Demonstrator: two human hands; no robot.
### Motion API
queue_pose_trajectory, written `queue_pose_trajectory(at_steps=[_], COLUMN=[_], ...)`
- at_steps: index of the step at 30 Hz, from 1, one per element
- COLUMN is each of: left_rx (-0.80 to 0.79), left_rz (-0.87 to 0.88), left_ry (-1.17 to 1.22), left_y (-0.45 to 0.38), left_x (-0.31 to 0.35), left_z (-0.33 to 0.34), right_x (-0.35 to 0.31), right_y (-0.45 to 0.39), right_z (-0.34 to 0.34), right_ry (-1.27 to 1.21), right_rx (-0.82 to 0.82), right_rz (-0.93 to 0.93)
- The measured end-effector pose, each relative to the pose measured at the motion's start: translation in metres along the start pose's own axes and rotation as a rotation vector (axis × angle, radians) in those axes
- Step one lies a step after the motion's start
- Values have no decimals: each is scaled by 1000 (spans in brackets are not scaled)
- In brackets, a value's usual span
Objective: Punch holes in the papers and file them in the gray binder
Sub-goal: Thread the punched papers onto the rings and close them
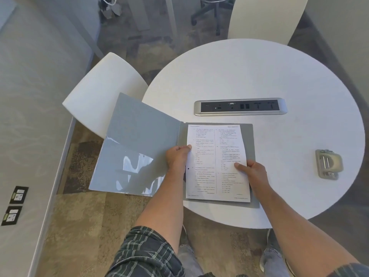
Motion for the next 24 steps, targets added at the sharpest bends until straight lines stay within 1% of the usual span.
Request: queue_pose_trajectory(at_steps=[4, 9, 13, 19, 24], left_rx=[-35, -92, -61, -16, -8], left_rz=[-50, -51, -62, -34, -26], left_ry=[76, 131, 141, 144, 102], left_y=[1, 4, 1, -6, -7], left_x=[-3, -4, -6, -9, -8], left_z=[7, 12, 12, 14, 15], right_x=[3, 12, 15, 13, 17], right_y=[-1, -5, -8, -5, -6], right_z=[-7, -15, -13, -12, -15], right_ry=[5, 23, 104, 215, 172], right_rx=[29, 61, 87, 173, 163], right_rz=[-21, -47, -54, -77, -61])
Point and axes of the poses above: each hand's wrist, its own y-axis away from the middle knuckle, its own z-axis out of the palm, x = y × z, the point moved 7 cm from there along -y, towards the middle knuckle, and after that the axes turned 4 degrees about z, right-handed, at the moved point
